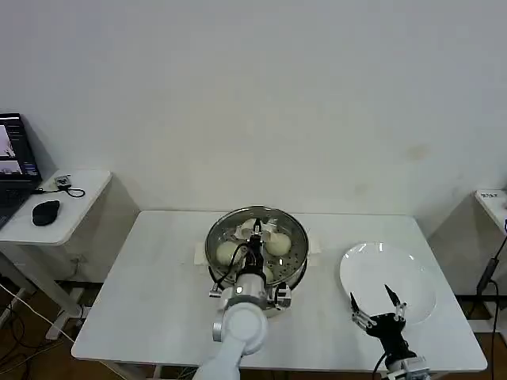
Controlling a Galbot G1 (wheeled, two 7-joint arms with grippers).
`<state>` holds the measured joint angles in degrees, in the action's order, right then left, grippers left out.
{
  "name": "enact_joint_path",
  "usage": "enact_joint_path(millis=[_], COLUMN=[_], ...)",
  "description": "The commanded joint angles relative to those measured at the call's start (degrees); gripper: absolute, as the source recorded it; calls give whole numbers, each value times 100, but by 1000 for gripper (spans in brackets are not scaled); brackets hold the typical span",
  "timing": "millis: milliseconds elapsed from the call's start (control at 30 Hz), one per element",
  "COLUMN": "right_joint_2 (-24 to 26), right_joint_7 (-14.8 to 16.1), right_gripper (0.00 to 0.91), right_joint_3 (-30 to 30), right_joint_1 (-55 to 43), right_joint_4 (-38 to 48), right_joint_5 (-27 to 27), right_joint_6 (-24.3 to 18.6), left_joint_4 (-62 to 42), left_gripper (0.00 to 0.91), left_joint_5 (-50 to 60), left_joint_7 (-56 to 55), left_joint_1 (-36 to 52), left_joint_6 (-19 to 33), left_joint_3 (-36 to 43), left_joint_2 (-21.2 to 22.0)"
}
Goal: Take steamed baozi put them in steamer then cover it.
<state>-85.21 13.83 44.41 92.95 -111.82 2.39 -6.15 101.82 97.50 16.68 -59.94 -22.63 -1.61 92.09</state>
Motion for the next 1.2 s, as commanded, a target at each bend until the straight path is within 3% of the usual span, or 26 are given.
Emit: enact_joint_path(millis=[33,233,267,767,1200], right_joint_2=[-10,-10,-11,11,3], right_joint_7=[6,10,9,7,3], right_gripper=[907,907,907,907,907], right_joint_3=[-16,-23,-24,-63,-90], right_joint_1=[3,5,5,29,42], right_joint_4=[0,-3,-2,-29,-30], right_joint_5=[15,36,38,64,98], right_joint_6=[-4,-7,-6,-3,-5], left_joint_4=[-13,64,95,566,1460], left_gripper=[0,30,907,907,907], left_joint_5=[-97,-173,-185,-291,-681], left_joint_7=[-1,-9,-3,4,70], left_joint_1=[-8,-72,-88,-279,-846], left_joint_6=[-20,-30,-28,6,98], left_joint_3=[-12,0,8,-13,-11], left_joint_2=[4,2,1,-52,-640])
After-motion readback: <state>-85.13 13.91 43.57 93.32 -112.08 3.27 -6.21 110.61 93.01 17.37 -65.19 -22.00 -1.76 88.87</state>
